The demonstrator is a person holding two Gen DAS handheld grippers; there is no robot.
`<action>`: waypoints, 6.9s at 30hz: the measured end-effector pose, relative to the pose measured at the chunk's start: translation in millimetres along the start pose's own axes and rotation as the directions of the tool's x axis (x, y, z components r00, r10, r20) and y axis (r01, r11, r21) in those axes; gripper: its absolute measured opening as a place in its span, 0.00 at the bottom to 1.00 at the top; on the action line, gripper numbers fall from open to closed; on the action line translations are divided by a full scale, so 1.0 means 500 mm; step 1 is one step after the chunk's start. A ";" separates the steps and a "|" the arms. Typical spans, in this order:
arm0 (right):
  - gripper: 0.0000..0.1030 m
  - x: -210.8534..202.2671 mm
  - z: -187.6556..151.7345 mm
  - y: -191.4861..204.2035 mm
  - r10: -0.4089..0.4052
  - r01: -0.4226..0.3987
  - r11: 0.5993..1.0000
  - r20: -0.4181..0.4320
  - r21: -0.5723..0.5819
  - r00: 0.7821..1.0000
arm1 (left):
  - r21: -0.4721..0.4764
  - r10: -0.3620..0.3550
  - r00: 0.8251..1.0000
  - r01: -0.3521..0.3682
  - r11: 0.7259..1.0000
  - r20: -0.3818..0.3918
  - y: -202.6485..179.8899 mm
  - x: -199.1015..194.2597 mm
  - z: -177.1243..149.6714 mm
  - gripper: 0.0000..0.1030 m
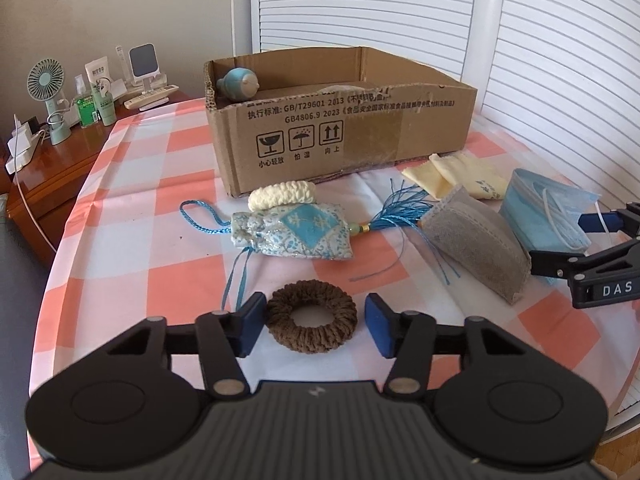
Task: Organize soft objects
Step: 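Carry the hair tie into the box and open the left tool while the right tool lifts the mask, then lower the blue face mask into the box and open the right tool, then move the right tool back toward the remaining grey sachet on the table, then close the right tool on the grey lace-trimmed sachet while the left tool grasps the cream knitted hair tie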
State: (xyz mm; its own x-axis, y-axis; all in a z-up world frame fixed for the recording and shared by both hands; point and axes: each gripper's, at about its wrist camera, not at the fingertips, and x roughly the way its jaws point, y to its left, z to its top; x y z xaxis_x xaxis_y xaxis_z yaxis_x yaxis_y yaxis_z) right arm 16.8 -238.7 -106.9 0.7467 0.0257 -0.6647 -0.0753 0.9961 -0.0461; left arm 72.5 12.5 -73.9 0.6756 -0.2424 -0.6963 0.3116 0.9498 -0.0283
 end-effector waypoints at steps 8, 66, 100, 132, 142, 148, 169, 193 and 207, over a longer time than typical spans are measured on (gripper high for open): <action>1.00 -0.022 0.007 0.010 0.024 -0.022 0.996 0.026 -0.083 0.999 | 0.000 -0.001 1.000 0.001 1.000 0.007 -0.001 -0.004 -0.006 0.44; 0.20 -0.133 0.129 0.006 0.194 -0.155 0.945 0.112 -0.288 0.975 | 0.125 -0.102 0.993 0.093 0.988 0.066 0.002 -0.099 0.149 0.38; 0.20 -0.020 0.321 0.055 0.198 -0.162 0.942 0.099 -0.294 0.975 | 0.008 0.061 0.994 -0.062 0.998 0.086 0.015 -0.081 0.121 0.96; 0.98 0.217 0.522 0.077 0.064 -0.056 0.971 0.028 -0.234 0.998 | -0.088 0.082 0.995 -0.077 0.993 0.053 0.052 -0.097 0.070 0.96; 0.99 0.112 0.438 0.055 0.093 -0.083 0.977 0.046 -0.195 0.995 | -0.085 0.082 0.994 -0.076 0.993 0.066 0.042 -0.118 0.064 0.97; 1.00 0.056 0.345 0.049 0.124 -0.116 0.981 0.045 -0.158 0.991 | -0.081 0.071 0.994 -0.065 0.995 0.079 0.036 -0.128 0.057 0.97; 1.00 0.032 0.096 0.152 0.289 -0.294 0.952 -0.071 -0.089 0.955 | -0.085 0.074 0.995 -0.068 0.994 0.070 0.044 -0.138 0.029 0.99; 1.00 -0.004 0.013 0.194 0.290 -0.298 0.925 -0.068 -0.236 0.955 | -0.029 0.061 0.998 -0.060 0.998 0.028 0.026 -0.071 0.042 0.99; 1.00 0.000 0.008 0.184 0.321 -0.322 0.911 -0.045 -0.259 0.946 | 0.048 0.047 0.997 -0.050 0.998 0.064 -0.004 0.026 0.098 0.99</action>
State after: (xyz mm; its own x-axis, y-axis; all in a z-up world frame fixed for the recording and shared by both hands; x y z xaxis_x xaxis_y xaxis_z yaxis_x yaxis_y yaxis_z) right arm 12.7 -146.7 -108.1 0.6523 0.3403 -0.6773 -0.4798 0.8771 -0.0214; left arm 113.6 -2.2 -47.7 0.7307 -0.2097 -0.6497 0.3092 0.9501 0.0411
